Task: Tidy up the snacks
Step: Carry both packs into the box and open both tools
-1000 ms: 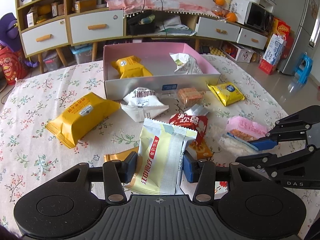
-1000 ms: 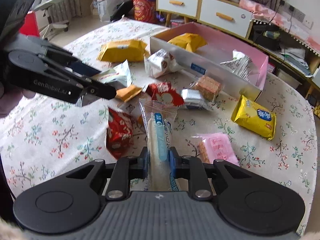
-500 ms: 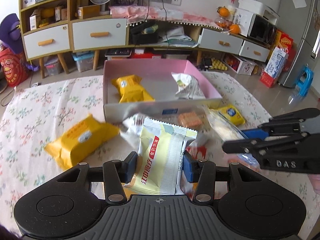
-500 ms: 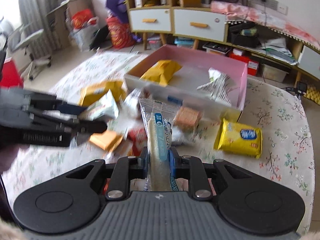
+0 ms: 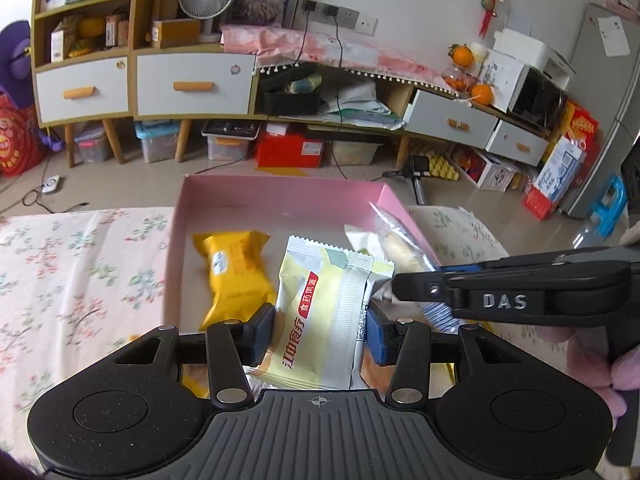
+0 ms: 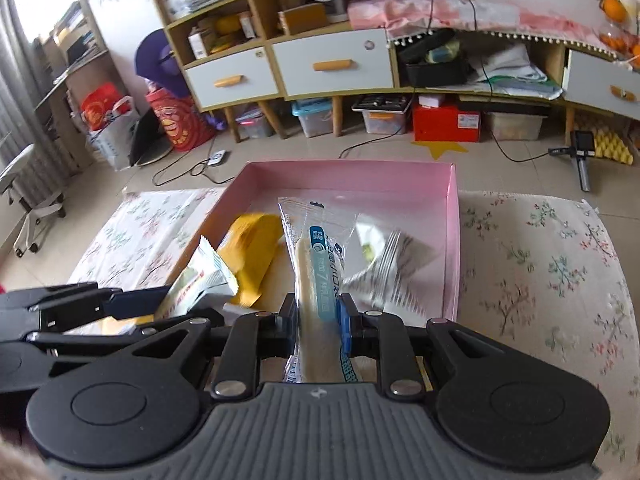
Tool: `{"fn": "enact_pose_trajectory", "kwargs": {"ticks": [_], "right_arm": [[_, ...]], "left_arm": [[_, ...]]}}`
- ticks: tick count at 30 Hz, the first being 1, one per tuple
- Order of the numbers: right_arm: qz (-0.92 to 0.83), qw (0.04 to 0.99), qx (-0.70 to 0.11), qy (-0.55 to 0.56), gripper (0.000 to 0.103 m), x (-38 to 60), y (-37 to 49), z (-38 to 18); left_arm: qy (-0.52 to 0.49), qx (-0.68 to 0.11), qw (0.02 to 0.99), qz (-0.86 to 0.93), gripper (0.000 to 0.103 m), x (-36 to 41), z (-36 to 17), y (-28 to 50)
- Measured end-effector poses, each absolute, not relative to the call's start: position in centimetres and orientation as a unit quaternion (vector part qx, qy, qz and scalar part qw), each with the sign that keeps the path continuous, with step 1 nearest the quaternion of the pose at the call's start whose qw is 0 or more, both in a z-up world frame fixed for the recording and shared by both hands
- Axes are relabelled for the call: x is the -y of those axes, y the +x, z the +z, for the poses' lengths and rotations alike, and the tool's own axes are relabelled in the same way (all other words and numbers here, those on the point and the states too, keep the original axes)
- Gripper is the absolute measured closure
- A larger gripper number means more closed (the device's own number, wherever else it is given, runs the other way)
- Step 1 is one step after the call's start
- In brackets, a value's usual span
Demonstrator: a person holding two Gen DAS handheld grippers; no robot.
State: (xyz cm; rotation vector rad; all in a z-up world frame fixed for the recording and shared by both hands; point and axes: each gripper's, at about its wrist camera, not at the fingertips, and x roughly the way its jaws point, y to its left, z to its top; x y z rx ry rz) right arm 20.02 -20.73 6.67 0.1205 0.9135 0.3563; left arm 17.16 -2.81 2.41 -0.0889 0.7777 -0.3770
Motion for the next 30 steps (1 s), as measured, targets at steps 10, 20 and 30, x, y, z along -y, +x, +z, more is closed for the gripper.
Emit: {"fn": "enact_pose_trajectory", "kwargs": {"ticks": [10,20,30], "right_arm": [[0.165,0.87,-0.457,0.088,0.084,21.2,23.0,4.7],[0.137,0.883,-0.445,0.065,0.084,20.8,24.4,4.1],[0.139,0.887,-0.431,0.085,0.068,21.7,24.4,5.0]], "left_arm": [[-0.049,-0.389,0.905,-0.167,0.058,3.6,-0.4,21.6],[-0.012,-0.363,0.918,-0.16,0.058,4.5,-0.9,23.2],[-0.003,-0.35,0.922,-0.166,0.042,5.0,-1.2,23.0]]}}
